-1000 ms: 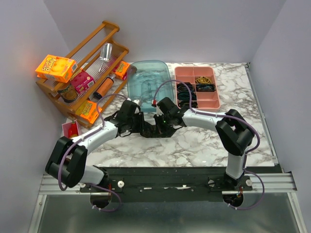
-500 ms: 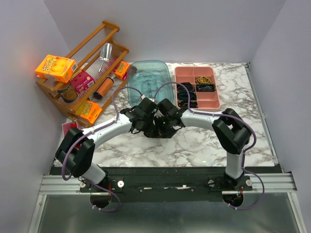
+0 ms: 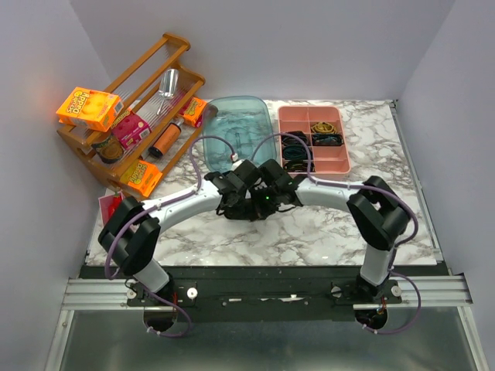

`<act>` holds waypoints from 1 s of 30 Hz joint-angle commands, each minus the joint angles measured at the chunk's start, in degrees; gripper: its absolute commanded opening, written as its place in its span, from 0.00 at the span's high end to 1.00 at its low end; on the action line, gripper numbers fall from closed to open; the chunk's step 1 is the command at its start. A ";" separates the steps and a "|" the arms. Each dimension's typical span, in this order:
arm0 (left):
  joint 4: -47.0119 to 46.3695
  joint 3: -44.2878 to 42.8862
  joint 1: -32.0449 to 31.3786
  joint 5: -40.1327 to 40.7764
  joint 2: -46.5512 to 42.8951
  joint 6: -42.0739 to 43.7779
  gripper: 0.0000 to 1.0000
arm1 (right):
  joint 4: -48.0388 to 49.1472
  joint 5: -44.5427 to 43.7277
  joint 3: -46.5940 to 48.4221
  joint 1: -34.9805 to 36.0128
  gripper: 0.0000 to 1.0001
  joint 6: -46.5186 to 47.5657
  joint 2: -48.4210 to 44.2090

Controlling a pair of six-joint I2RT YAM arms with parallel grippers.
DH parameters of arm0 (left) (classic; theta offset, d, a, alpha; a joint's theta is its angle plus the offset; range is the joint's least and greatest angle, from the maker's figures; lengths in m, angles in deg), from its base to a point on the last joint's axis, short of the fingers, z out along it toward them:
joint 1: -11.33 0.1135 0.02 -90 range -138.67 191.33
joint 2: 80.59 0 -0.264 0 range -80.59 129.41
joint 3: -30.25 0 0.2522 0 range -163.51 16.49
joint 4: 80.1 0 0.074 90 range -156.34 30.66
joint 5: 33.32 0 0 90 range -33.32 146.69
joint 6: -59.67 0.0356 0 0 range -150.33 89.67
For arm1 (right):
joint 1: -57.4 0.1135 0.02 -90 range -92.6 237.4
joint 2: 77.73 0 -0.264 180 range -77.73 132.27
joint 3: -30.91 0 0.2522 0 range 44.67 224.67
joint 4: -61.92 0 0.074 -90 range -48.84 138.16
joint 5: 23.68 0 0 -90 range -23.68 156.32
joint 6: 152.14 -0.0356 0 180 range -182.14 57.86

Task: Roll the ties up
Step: Roll the tie at the center of the board.

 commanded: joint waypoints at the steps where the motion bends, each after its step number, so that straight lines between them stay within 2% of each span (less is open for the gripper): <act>1: 5.35 -2.47 -0.80 8.38 1.06 1.93 0.91 | 5.12 3.23 -5.44 -3.63 0.99 -1.43 -9.28; 7: 11.41 -5.81 -1.59 15.84 4.48 2.02 0.92 | 3.36 0.60 -9.48 -7.67 0.99 0.07 -14.29; 17: 21.69 -13.53 -6.16 27.63 15.38 -1.76 0.95 | 3.27 -1.08 -13.88 -12.43 0.99 1.30 -15.18; 30: 23.19 -20.66 -9.68 27.47 23.20 -0.97 0.93 | 3.71 -1.25 -15.73 -13.22 0.98 1.21 -15.18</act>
